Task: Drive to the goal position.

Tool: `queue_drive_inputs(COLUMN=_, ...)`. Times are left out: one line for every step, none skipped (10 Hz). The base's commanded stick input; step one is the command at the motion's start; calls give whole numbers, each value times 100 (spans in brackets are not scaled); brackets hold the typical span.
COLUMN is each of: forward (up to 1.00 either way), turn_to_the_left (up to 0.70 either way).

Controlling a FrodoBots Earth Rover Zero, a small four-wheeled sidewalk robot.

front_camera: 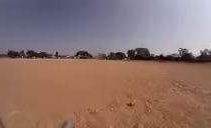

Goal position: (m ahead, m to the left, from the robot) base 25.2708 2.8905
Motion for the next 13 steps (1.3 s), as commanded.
queue_drive_inputs(forward=70, turn_to_the_left=-7)
queue_drive_inputs(forward=70, turn_to_the_left=-33)
queue_drive_inputs(forward=70, turn_to_the_left=-29)
queue_drive_inputs(forward=70, turn_to_the_left=0)
queue_drive_inputs(forward=70, turn_to_the_left=0)
queue_drive_inputs(forward=70, turn_to_the_left=0)
queue_drive_inputs(forward=70, turn_to_the_left=0)
queue_drive_inputs(forward=70, turn_to_the_left=0)
queue_drive_inputs(forward=70, turn_to_the_left=0)
queue_drive_inputs(forward=70, turn_to_the_left=0)
queue_drive_inputs(forward=70, turn_to_the_left=0)
queue_drive_inputs(forward=70, turn_to_the_left=0)
queue_drive_inputs(forward=70, turn_to_the_left=0)
